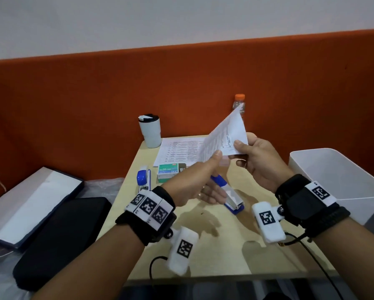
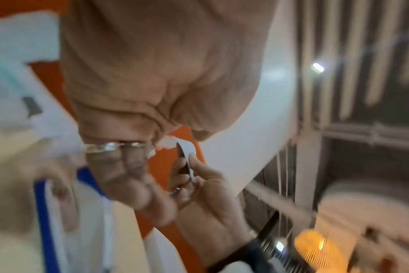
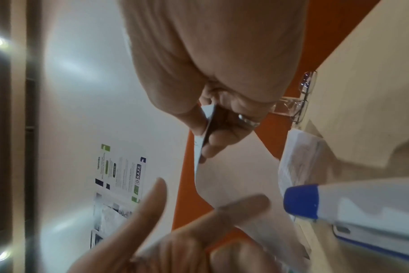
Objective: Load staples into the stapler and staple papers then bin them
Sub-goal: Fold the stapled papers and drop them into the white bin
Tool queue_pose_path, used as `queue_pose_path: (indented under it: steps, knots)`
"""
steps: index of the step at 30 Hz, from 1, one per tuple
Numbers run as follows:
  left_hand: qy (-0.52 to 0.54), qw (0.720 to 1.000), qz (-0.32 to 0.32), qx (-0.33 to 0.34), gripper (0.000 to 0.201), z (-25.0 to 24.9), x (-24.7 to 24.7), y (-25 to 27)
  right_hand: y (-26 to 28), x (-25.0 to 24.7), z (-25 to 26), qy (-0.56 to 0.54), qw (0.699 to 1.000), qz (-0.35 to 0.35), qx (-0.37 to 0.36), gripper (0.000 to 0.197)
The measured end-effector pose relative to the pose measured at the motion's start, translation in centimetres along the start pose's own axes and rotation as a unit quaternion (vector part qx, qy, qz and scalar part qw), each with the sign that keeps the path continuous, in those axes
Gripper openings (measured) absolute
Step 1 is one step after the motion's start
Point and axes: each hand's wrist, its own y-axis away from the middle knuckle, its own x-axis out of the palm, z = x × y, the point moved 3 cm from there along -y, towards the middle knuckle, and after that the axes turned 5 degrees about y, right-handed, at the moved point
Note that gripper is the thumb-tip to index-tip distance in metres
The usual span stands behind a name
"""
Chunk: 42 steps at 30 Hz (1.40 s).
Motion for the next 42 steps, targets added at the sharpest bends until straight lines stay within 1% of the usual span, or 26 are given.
queue_pose_path:
  steps: [1,2,4,6,8,9,10,11,13,15,16,18,20,21,23,26,29,30,31,32,33,36,37,38,39,42]
  knots:
    - [0.065,0.998,0.01,-0.007,0.063,-0.1,0.4,-0.1,-0.1,-0.1,-0.3,-0.011,1.0,-0.004,-0.002,0.016]
    - [0.113,0.994,-0.001,-0.003,0.055,-0.2,0.6,-0.3,-0.3,-0.1,-0.7,-0.023,1.0,-0.006,0.001,0.016]
    - [0.204,0.977,-0.056,0.01,0.047,-0.1,0.8,-1.3,-0.6,-0.2,-1.2,-0.045,0.999,-0.002,0.015,0.019]
    - [0.328,0.939,-0.105,0.02,0.04,-0.1,0.4,-2.3,-0.7,-0.1,-1.4,-0.058,0.998,0.005,0.028,0.024]
    - [0.435,0.891,-0.125,0.036,0.025,-0.4,-0.4,-3.0,-0.7,-0.1,-1.4,-0.058,0.998,0.008,0.035,0.027]
    - [0.465,0.875,-0.129,0.045,0.016,-0.7,-0.9,-3.2,-0.7,-0.1,-1.3,-0.054,0.998,0.007,0.038,0.027]
    - [0.48,0.867,-0.125,0.052,0.008,-1.0,-1.4,-3.3,-0.7,-0.2,-1.3,-0.046,0.998,0.006,0.039,0.027]
    - [0.486,0.864,-0.117,0.055,0.006,-1.2,-1.7,-3.4,-0.6,-0.2,-1.2,-0.036,0.999,0.006,0.038,0.026]
    - [0.465,0.878,-0.102,0.053,0.007,-1.3,-1.9,-3.2,-0.5,-0.3,-1.0,0.005,1.0,0.012,0.028,0.024]
    - [0.432,0.893,-0.106,0.058,0.011,-1.1,-2.0,-3.2,-0.4,-0.2,-1.0,0.083,0.996,0.01,0.016,0.024]
    - [0.428,0.894,-0.118,0.066,0.016,-0.9,-2.1,-3.2,-0.2,-0.1,-1.0,0.131,0.991,0.003,0.017,0.026]
    - [0.435,0.884,-0.144,0.09,0.021,-0.6,-2.6,-3.5,0.4,0.2,-1.4,0.22,0.975,-0.006,0.038,0.042]
    - [0.437,0.876,-0.169,0.115,0.03,-0.5,-3.0,-3.6,1.1,0.7,-2.3,0.298,0.952,0.014,0.07,0.064]
    - [0.438,0.872,-0.179,0.124,0.036,-0.3,-3.3,-3.7,1.4,1.0,-2.8,0.343,0.935,0.037,0.082,0.071]
    - [0.438,0.869,-0.19,0.131,0.04,0.0,-3.4,-3.9,1.8,1.7,-3.8,0.441,0.889,0.088,0.088,0.076]
    - [0.438,0.868,-0.196,0.128,0.035,0.4,-3.4,-4.2,1.3,2.2,-4.5,0.567,0.813,0.109,0.075,0.062]
    - [0.435,0.871,-0.194,0.119,0.031,0.8,-3.4,-4.5,0.9,3.1,-4.8,0.673,0.723,0.134,0.081,0.047]
    - [0.435,0.872,-0.193,0.117,0.03,0.8,-3.4,-4.6,0.8,3.4,-4.9,0.689,0.705,0.142,0.091,0.043]
    - [0.435,0.872,-0.193,0.116,0.028,0.9,-3.4,-4.6,0.8,3.4,-4.8,0.694,0.698,0.146,0.098,0.04]
    - [0.437,0.871,-0.192,0.118,0.028,0.8,-3.5,-4.5,0.7,3.5,-4.5,0.686,0.705,0.149,0.102,0.037]
    - [0.44,0.869,-0.191,0.121,0.028,0.7,-3.6,-4.5,0.8,3.4,-4.0,0.663,0.728,0.146,0.098,0.033]
    - [0.441,0.867,-0.192,0.13,0.02,0.4,-3.9,-4.5,1.1,3.0,-2.2,0.501,0.853,0.116,0.086,0.015]
    - [0.443,0.865,-0.194,0.131,0.018,0.2,-3.9,-4.4,1.4,3.1,-1.7,0.439,0.888,0.106,0.083,0.011]
    - [0.448,0.862,-0.197,0.134,0.018,0.0,-3.9,-4.3,1.7,3.1,-1.4,0.396,0.91,0.097,0.082,0.014]
    - [0.453,0.858,-0.2,0.138,0.018,-0.2,-3.8,-4.3,2.0,3.1,-1.3,0.368,0.922,0.088,0.081,0.023]
    - [0.472,0.841,-0.215,0.154,0.02,-0.8,-3.7,-4.2,2.7,3.4,-1.4,0.314,0.944,0.074,0.077,0.036]
